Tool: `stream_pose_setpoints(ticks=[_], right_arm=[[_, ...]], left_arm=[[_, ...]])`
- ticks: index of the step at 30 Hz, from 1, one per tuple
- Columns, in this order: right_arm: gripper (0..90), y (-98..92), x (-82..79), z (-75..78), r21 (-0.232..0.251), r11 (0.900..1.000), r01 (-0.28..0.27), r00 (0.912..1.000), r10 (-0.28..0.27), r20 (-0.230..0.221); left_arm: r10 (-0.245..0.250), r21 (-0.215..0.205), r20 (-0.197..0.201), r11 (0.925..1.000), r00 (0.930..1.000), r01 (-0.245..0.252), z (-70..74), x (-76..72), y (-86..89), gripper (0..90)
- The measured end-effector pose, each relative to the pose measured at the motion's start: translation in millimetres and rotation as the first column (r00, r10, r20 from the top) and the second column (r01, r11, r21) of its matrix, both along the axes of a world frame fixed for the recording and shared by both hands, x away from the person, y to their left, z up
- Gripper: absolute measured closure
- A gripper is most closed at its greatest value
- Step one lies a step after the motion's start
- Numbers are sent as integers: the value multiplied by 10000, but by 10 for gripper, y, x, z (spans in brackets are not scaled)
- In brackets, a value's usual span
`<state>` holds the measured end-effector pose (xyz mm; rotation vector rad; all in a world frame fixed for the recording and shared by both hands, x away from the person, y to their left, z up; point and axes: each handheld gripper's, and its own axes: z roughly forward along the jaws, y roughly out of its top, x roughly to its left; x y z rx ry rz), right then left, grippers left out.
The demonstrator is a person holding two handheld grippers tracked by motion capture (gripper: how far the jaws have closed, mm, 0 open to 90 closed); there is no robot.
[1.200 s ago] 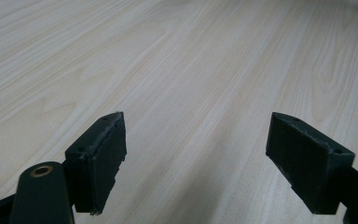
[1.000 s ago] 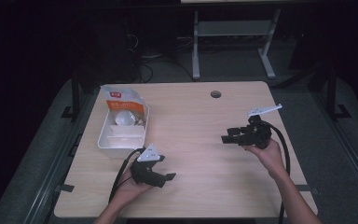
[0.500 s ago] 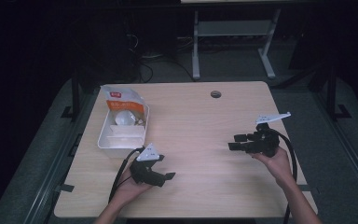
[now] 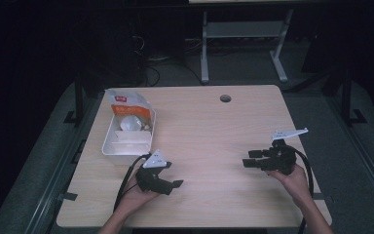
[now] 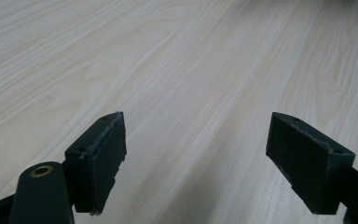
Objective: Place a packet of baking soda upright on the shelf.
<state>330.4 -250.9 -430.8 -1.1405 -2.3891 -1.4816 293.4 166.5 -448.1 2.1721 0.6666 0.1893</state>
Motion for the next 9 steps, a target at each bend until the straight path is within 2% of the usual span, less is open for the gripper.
stream_pose_setpoints(ticks=[3, 9], right_arm=[[347, -4, -58, -50, -146, 9999, 40, 10000, -40, -6], [334, 21, -249, -133, -420, 9991, 65, 9996, -54, 271]], left_arm=[[-10, -9, -8, 10000, 10000, 10, -1, 1, 0, 198], [-88, 80, 22, 9999, 10000, 88, 0, -8, -8, 198]])
